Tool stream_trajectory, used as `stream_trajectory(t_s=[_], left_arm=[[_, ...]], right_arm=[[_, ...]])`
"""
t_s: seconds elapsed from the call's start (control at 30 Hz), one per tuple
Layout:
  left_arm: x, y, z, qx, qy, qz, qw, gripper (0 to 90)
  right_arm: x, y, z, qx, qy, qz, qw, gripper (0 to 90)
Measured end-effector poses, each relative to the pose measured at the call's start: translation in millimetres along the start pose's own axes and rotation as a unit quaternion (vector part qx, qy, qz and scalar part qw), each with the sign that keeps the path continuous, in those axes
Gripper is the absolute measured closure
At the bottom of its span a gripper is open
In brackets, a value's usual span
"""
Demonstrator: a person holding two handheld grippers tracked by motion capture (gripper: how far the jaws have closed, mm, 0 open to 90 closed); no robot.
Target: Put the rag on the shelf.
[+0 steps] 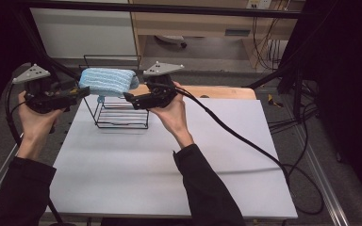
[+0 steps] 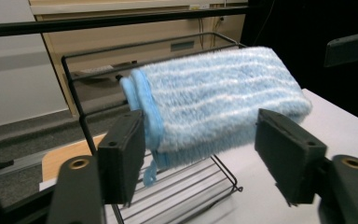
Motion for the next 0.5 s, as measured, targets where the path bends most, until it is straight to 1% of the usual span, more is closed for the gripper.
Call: stream_trajectory(t_s=[0.07, 0.2, 0.33, 0.43, 0.5], left_arm=[[6.5, 1.4, -0.9, 0.001, 0.002, 0.008, 1.0, 26.3], [19.5, 4.1, -3.5, 0.001, 0.002, 0.02, 0.9998, 19.3], [31.8, 6.4, -7.7, 0.0, 0.003, 0.03, 0.9996, 13.2], [41.5, 8.8, -12.6, 0.004, 0.002, 0.034, 0.9994, 11.0], [49.2, 10.2, -16.3, 0.01, 0.005, 0.034, 0.9994, 10.6]], right_arm=[[4.4, 5.7, -2.7, -0.001, -0.008, 0.006, 0.9999, 10.0], [13.2, 18.3, -8.7, 0.001, -0.01, 0.025, 0.9996, 5.8], [21.8, 38.6, -17.5, 0.005, -0.019, 0.029, 0.9994, 3.8], [28.3, 55.0, -23.3, 0.007, -0.023, 0.032, 0.9992, 2.9], [32.6, 65.0, -26.8, 0.008, -0.026, 0.035, 0.999, 2.2]])
Point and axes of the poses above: each handheld gripper's, and its own axes: y roughly backward along the jaws, x roughly out of its underside, z roughly to its left, the point moved 2 cm from there along -y, roughly forward along the jaws, and after that the axes turned 11 degrees about -z, right-handed, at the moved point
